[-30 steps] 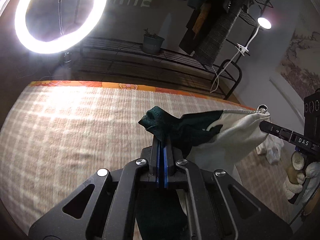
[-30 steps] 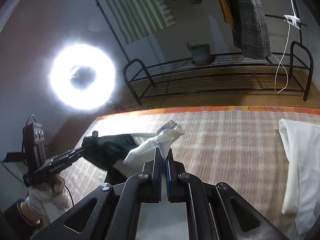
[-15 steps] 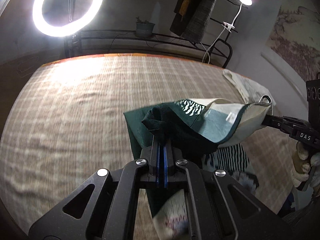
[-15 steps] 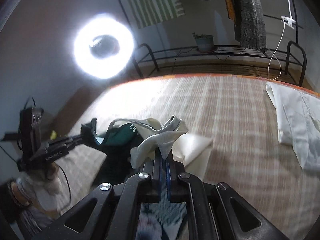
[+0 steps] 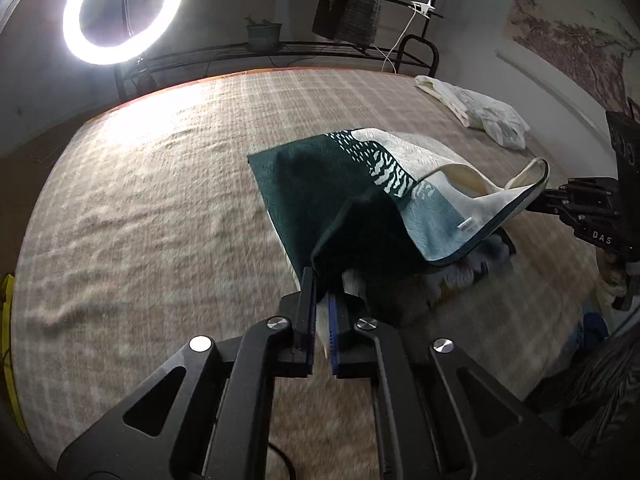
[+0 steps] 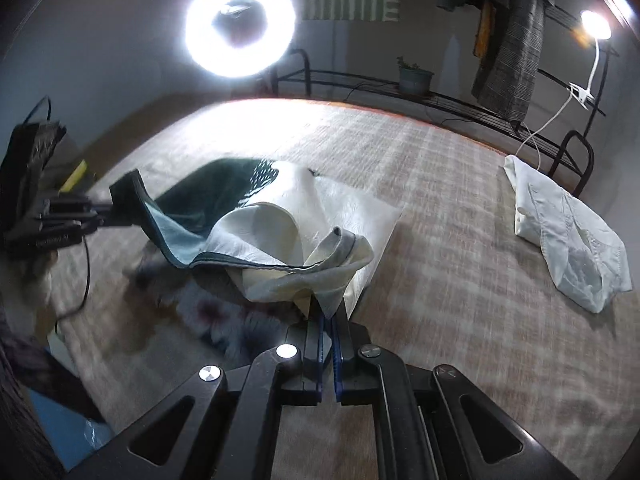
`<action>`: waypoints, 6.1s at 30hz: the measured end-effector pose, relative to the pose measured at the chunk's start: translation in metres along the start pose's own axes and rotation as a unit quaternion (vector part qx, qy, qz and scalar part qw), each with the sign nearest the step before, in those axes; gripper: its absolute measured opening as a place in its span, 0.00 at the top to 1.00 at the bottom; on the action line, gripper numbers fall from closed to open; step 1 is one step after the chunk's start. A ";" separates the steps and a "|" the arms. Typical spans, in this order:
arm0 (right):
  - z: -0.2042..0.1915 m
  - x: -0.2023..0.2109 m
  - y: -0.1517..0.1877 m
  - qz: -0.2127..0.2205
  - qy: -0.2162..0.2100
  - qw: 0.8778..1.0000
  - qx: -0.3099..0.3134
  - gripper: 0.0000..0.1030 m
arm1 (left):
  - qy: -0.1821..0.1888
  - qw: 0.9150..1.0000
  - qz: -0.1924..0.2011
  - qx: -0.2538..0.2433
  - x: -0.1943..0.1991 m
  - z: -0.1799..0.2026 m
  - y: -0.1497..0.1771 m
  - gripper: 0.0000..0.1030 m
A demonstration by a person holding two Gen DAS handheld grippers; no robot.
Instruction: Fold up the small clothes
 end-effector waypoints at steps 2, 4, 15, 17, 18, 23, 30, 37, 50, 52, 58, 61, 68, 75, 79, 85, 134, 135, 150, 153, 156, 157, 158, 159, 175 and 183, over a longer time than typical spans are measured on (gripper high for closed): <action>-0.003 0.004 0.009 -0.007 -0.003 1.000 0.010 0.94 | 0.015 1.000 0.000 0.015 0.010 -0.004 0.011 0.84; -0.006 0.012 0.020 -0.012 -0.004 1.000 0.016 0.81 | 0.025 0.999 -0.002 0.024 0.017 -0.008 0.019 0.76; 0.035 0.021 0.052 -0.005 -0.105 0.979 -0.177 0.58 | 0.145 0.963 -0.059 0.222 -0.009 -0.047 0.037 0.67; 0.043 0.006 0.058 -0.022 -0.128 0.968 -0.216 0.57 | 0.167 0.951 -0.076 0.247 -0.020 -0.048 0.041 0.67; 0.047 -0.004 0.063 -0.032 -0.143 0.960 -0.237 0.57 | 0.175 0.947 -0.081 0.257 -0.024 -0.048 0.042 0.67; 0.053 -0.031 0.072 -0.043 -0.230 0.922 -0.308 0.58 | 0.189 0.943 -0.078 0.263 -0.030 -0.042 0.040 0.73; 0.040 -0.033 0.055 -0.026 -0.279 0.914 -0.294 0.96 | 0.166 0.956 -0.055 0.236 -0.019 -0.038 0.029 0.98; 0.051 0.002 0.050 0.018 -0.289 0.907 -0.305 0.98 | 0.152 0.963 -0.042 0.217 0.001 -0.038 0.031 0.98; 0.034 -0.006 0.045 -0.054 -0.092 0.978 -0.179 0.69 | 0.019 0.986 -0.040 0.161 0.014 -0.039 0.032 0.81; 0.032 0.010 0.026 -0.014 -0.099 0.981 -0.166 0.70 | 0.009 0.988 -0.008 0.151 0.027 -0.035 0.020 0.81; -0.011 -0.001 -0.037 0.042 -0.136 0.981 -0.131 0.82 | 0.039 0.993 0.016 0.112 0.011 0.008 -0.029 0.81; -0.040 -0.026 -0.057 0.038 -0.133 0.985 -0.099 0.83 | 0.039 0.994 0.017 0.098 -0.005 0.027 -0.043 0.81; -0.063 -0.094 -0.058 -0.006 -0.120 0.990 -0.071 0.83 | 0.030 0.995 -0.032 0.093 -0.063 0.032 -0.040 0.81; -0.063 -0.111 -0.048 -0.016 -0.112 0.992 -0.063 0.88 | 0.025 0.996 -0.045 0.078 -0.069 0.028 -0.033 0.81; -0.058 -0.101 -0.058 -0.025 -0.151 0.985 -0.084 0.84 | 0.034 0.994 -0.003 0.105 -0.043 0.020 -0.062 0.81; -0.027 -0.078 -0.091 0.016 -0.131 0.985 -0.109 0.84 | 0.065 0.987 0.024 0.147 -0.043 0.016 -0.117 0.81; 0.090 -0.090 0.031 -0.019 -0.336 0.887 -0.318 0.66 | 0.235 0.915 -0.070 0.320 -0.070 -0.085 -0.042 0.66; 0.088 -0.095 0.026 -0.020 -0.339 0.885 -0.318 0.70 | 0.234 0.916 -0.069 0.319 -0.071 -0.084 -0.044 0.66; 0.048 -0.114 -0.017 -0.040 -0.281 0.917 -0.280 0.98 | 0.139 0.956 -0.049 0.253 -0.073 -0.043 -0.062 0.97; 0.037 -0.105 -0.026 -0.035 -0.249 0.933 -0.257 0.98 | 0.128 0.965 -0.032 0.228 -0.062 -0.028 -0.070 0.97; 0.024 -0.094 -0.042 -0.025 -0.224 0.946 -0.233 0.99 | 0.134 0.966 -0.021 0.220 -0.053 -0.017 -0.076 0.97; 0.020 -0.090 -0.045 -0.021 -0.216 0.950 -0.226 0.99 | 0.135 0.966 -0.019 0.217 -0.051 -0.014 -0.077 0.97; 0.019 -0.086 -0.046 -0.017 -0.209 0.953 -0.217 0.99 | 0.133 0.967 -0.017 0.215 -0.049 -0.013 -0.078 0.98; 0.016 -0.082 -0.050 -0.013 -0.205 0.956 -0.208 0.99 | 0.132 0.967 -0.015 0.217 -0.048 -0.013 -0.078 0.98; 0.052 -0.114 -0.034 -0.027 -0.240 0.933 -0.267 0.61 | 0.174 0.945 -0.051 0.273 -0.076 -0.052 -0.055 0.64; 0.039 -0.141 -0.052 -0.018 -0.272 0.916 -0.295 0.97 | 0.144 0.953 -0.045 0.263 -0.088 -0.033 -0.069 0.96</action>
Point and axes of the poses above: each gripper's, at about its wrist camera, not at the fingertips, and x roughly against the way its jaws point, z to its right, y to its underside, the point moved 7 cm from there along -x, roughly the way its jaws point, and after that the axes turned 10 degrees about -z, right-handed, at the moved point
